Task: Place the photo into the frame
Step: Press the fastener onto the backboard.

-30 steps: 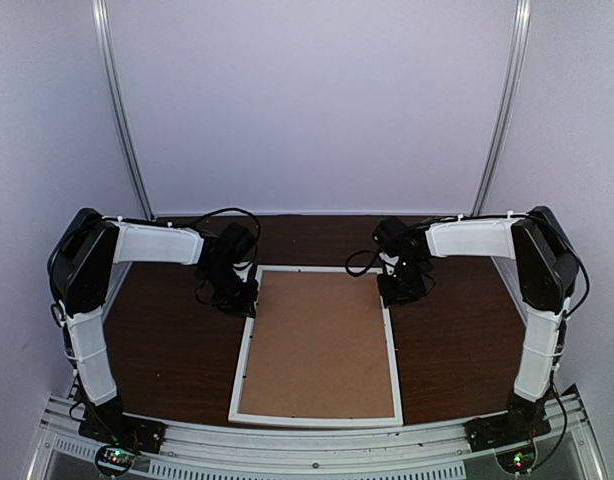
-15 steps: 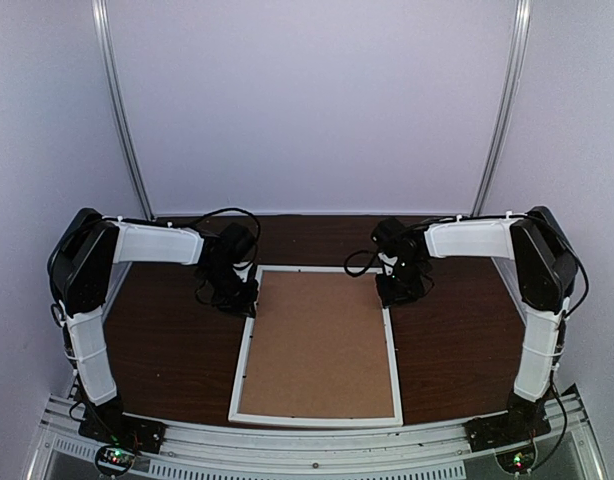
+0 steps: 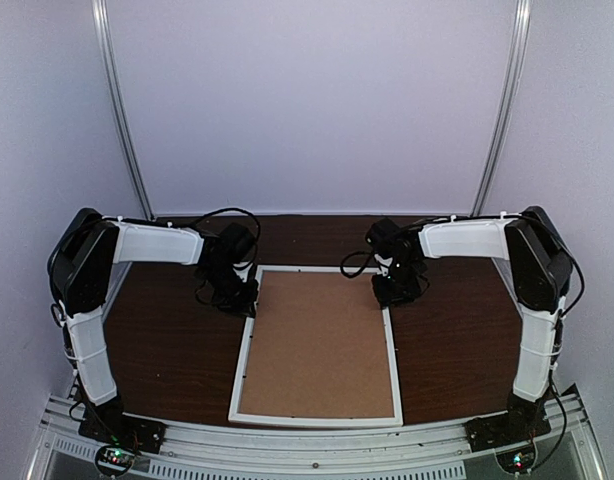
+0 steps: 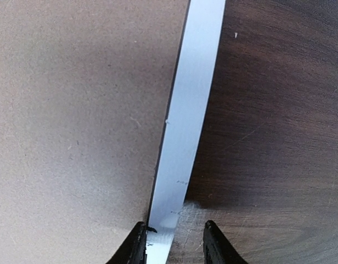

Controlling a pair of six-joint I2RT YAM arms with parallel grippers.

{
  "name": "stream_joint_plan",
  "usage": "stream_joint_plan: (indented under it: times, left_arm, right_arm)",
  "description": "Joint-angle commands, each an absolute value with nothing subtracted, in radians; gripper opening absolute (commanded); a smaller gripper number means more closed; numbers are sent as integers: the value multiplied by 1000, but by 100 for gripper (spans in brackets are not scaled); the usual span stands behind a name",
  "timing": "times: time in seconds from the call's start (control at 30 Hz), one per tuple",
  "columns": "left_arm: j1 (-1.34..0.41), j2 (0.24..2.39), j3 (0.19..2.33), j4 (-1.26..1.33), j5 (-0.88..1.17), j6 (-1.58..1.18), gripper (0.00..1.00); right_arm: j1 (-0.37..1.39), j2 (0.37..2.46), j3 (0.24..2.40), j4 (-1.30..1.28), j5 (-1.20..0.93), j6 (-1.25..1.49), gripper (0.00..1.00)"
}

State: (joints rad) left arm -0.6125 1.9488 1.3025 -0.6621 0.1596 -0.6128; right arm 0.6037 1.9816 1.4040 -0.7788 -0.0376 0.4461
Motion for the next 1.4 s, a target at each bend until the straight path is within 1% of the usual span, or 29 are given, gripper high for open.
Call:
stream_joint_plan:
  times: [0.0,0.53,0.73,0.93,1.37]
  left_arm:
    - [-621,1983,1298,-603,144,-590,16]
    - [-621,1976,1287,-594,139,-596,16]
    - [-621,1974,1285,-594,134,-598,17]
    - [-621,1969,1288,-594,131,-601,17]
    - [-621,1963,1285,-594,125,-602,17]
  right_arm:
    - [646,2039,1420,-747,-99,464,36]
    - [652,2042,1438,-723,-183,446,36]
    - [650,1929,1425,-743,-162,425,39]
    - [650,1822,1359,-775,-154,425,40]
    - [650,1691,1166,-805,-127,454,38]
